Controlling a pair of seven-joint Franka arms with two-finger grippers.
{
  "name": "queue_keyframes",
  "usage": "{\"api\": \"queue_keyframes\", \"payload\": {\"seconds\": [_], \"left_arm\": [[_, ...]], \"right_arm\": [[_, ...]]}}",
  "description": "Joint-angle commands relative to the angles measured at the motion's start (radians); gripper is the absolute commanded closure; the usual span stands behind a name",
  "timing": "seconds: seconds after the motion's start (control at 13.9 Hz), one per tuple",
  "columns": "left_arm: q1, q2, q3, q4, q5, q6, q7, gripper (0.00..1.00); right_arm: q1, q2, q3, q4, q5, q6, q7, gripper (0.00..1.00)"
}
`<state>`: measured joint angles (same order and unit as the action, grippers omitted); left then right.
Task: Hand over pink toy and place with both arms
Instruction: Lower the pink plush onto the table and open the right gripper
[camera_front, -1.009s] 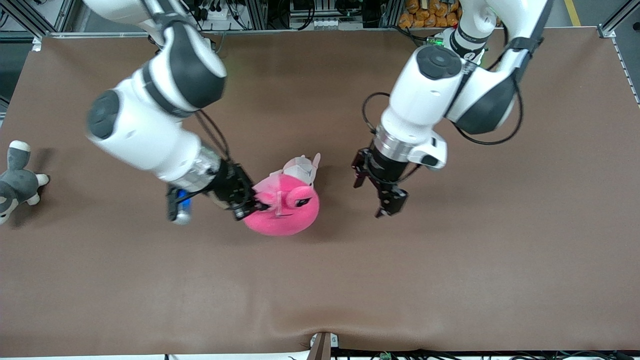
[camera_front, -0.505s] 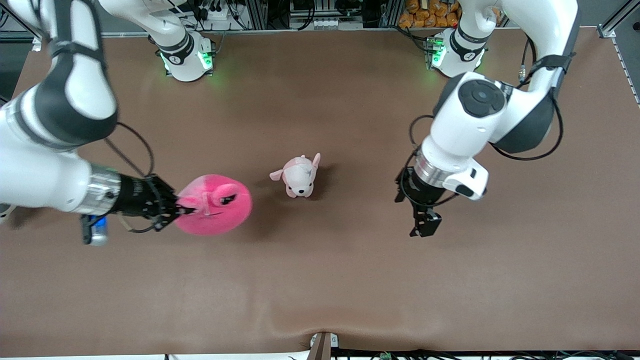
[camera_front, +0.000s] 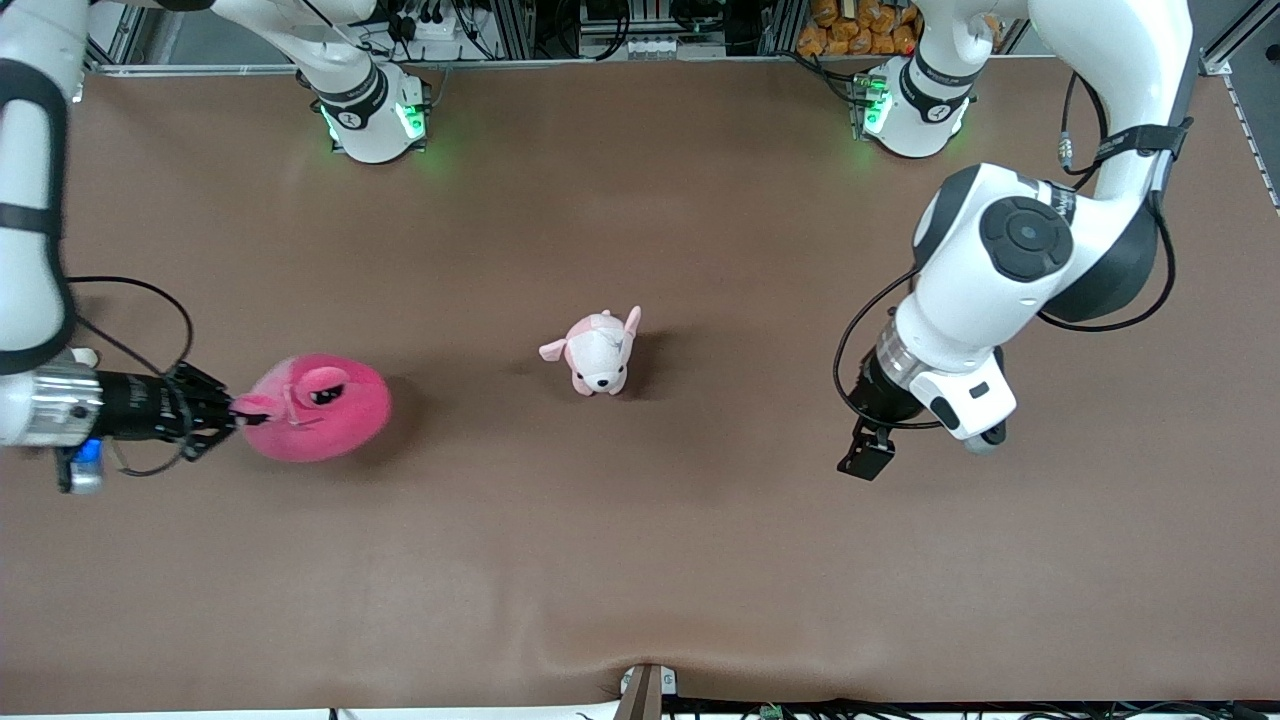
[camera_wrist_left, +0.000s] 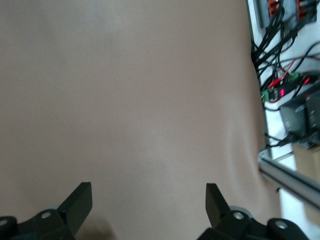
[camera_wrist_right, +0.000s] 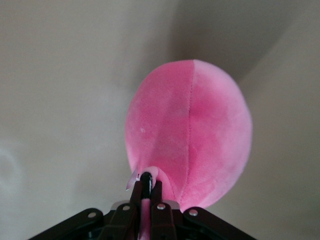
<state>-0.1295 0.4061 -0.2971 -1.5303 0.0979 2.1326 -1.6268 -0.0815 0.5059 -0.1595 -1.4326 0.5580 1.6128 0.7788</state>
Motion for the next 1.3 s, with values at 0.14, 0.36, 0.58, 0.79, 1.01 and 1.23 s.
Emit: {"api": "queue_keyframes", "payload": {"seconds": [0.14, 0.36, 0.58, 0.79, 1.01, 1.23], "left_arm": [[0.044, -0.024, -0.013, -0.007, -0.018, -0.082, 0.347, 0.00], [0.091, -0.029, -0.016, -0.007, -0.018, -0.123, 0.575, 0.00], [0.152, -0.055, -0.017, -0.004, -0.018, -0.198, 0.848, 0.00], [0.192, -0.067, -0.017, -0.004, -0.018, -0.252, 1.082, 0.00], [0.195, -0.093, -0.011, -0.004, -0.015, -0.337, 1.235, 0.00], [0.200, -0.113, -0.011, -0.004, -0.012, -0.462, 1.387, 0.00]], "right_arm": [[-0.182, -0.023, 0.020, -0.133, 0.046, -0.010, -0.250, 1.00], [-0.228, 0.005, 0.020, -0.167, 0.045, -0.001, -0.349, 1.00], [-0.254, 0.040, 0.020, -0.175, 0.034, -0.002, -0.407, 0.79], [-0.259, 0.063, 0.018, -0.167, 0.022, -0.001, -0.505, 0.21], [-0.242, 0.063, 0.020, -0.121, -0.042, -0.013, -0.513, 0.00], [-0.172, 0.059, 0.025, 0.001, -0.194, -0.098, -0.510, 0.00]]}}
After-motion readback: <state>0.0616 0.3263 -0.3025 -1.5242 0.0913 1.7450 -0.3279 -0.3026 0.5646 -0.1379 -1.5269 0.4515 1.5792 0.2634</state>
